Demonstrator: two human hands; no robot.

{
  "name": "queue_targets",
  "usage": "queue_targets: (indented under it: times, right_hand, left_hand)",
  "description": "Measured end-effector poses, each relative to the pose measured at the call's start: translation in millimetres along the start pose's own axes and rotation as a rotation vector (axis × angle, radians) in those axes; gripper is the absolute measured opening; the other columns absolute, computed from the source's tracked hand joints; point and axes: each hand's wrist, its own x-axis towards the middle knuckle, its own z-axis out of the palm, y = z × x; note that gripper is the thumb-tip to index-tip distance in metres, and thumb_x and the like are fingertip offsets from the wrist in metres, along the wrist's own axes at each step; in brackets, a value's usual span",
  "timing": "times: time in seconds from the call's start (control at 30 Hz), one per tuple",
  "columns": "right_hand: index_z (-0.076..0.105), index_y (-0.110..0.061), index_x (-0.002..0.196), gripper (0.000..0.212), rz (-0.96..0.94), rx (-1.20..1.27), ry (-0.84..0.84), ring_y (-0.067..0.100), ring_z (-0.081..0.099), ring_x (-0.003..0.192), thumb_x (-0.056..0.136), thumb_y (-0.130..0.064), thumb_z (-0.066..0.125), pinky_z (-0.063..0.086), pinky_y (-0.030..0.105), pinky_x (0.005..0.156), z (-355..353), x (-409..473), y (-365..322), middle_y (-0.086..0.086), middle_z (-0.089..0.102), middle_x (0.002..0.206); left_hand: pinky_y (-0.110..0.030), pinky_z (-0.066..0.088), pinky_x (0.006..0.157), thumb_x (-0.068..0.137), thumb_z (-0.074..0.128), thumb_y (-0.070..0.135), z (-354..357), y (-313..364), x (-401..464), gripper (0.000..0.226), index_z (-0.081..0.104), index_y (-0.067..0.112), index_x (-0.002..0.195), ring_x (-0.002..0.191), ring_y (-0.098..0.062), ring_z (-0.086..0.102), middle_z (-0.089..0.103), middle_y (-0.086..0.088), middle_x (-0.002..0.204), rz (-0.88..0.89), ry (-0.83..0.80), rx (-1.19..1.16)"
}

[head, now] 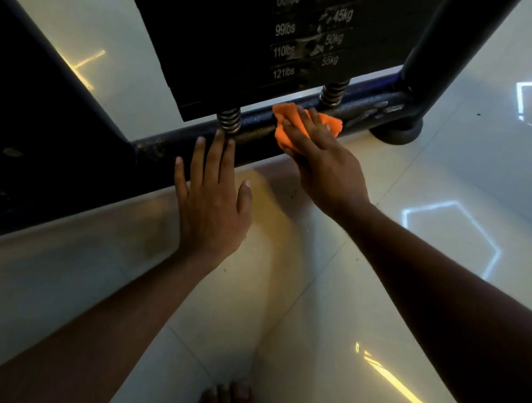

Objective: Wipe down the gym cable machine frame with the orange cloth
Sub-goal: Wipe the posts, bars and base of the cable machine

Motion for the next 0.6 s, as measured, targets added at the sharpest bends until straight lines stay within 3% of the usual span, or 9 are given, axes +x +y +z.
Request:
queue_targets:
  times: [0.1,0.2,0.27,0.37,0.43,0.5,0.6]
  right_hand:
    - [0.043,-0.022,0.165,0.053,0.026,0.001,0.006,0.035,0.041,0.156,0.113,-0.031,0.05,0.055,0.051,0.111,-15,-20,17,0.011,0.034,0.175]
    - [0.043,-0.026,0.165,0.053,0.092,0.004,-0.002,0.038,0.068,0.127,0.113,-0.037,0.049,0.06,0.047,0.099,-28,-44,43,0.011,0.043,0.17]
    - [0.044,-0.027,0.164,0.054,0.124,-0.004,0.004,0.037,0.073,0.113,0.112,-0.039,0.049,0.061,0.044,0.091,-37,-50,63,0.011,0.049,0.165]
    - [0.045,-0.028,0.164,0.052,0.144,-0.021,0.04,0.034,0.071,0.116,0.114,-0.04,0.049,0.06,0.042,0.092,-50,-44,86,0.008,0.048,0.166]
    - [0.044,-0.03,0.164,0.051,0.171,-0.049,0.1,0.034,0.066,0.129,0.115,-0.041,0.049,0.06,0.043,0.098,-58,-33,97,0.006,0.043,0.17]
    - [0.039,-0.029,0.167,0.054,0.203,-0.073,0.144,0.034,0.047,0.152,0.116,-0.043,0.047,0.055,0.048,0.11,-60,-17,101,0.007,0.033,0.175]
    - [0.018,-0.024,0.174,0.068,0.162,-0.069,0.007,0.034,0.001,0.168,0.116,-0.055,0.036,0.019,0.062,0.133,-39,1,95,0.011,0.005,0.182]
  left_hand:
    - [-0.057,0.02,0.129,0.109,0.054,0.037,1,16,-11,0.064,0.036,0.016,0.166,0.163,-0.028,0.026,0.033,-0.005,0.174,0.098,-0.004,-0.066]
    - [-0.055,0.021,0.128,0.11,0.051,0.037,3,33,-1,0.059,0.04,0.017,0.164,0.161,-0.027,0.029,0.037,-0.004,0.172,0.193,-0.017,-0.115]
    - [-0.054,0.022,0.129,0.11,0.049,0.037,5,44,15,0.057,0.041,0.016,0.163,0.161,-0.026,0.03,0.039,-0.004,0.171,0.241,-0.01,-0.128]
    - [-0.053,0.022,0.13,0.11,0.048,0.037,10,63,47,0.059,0.039,0.014,0.164,0.161,-0.027,0.029,0.038,-0.006,0.171,0.243,0.004,-0.133]
    - [-0.053,0.022,0.131,0.11,0.049,0.038,18,77,68,0.06,0.039,0.012,0.163,0.16,-0.028,0.031,0.041,-0.009,0.169,0.215,0.016,-0.148]
    - [-0.053,0.02,0.131,0.11,0.049,0.038,25,92,85,0.059,0.04,0.011,0.161,0.159,-0.029,0.033,0.044,-0.011,0.166,0.191,0.021,-0.163]
    - [-0.054,0.018,0.132,0.108,0.049,0.037,35,108,103,0.06,0.039,0.011,0.16,0.156,-0.029,0.036,0.044,-0.011,0.164,0.175,-0.01,-0.144]
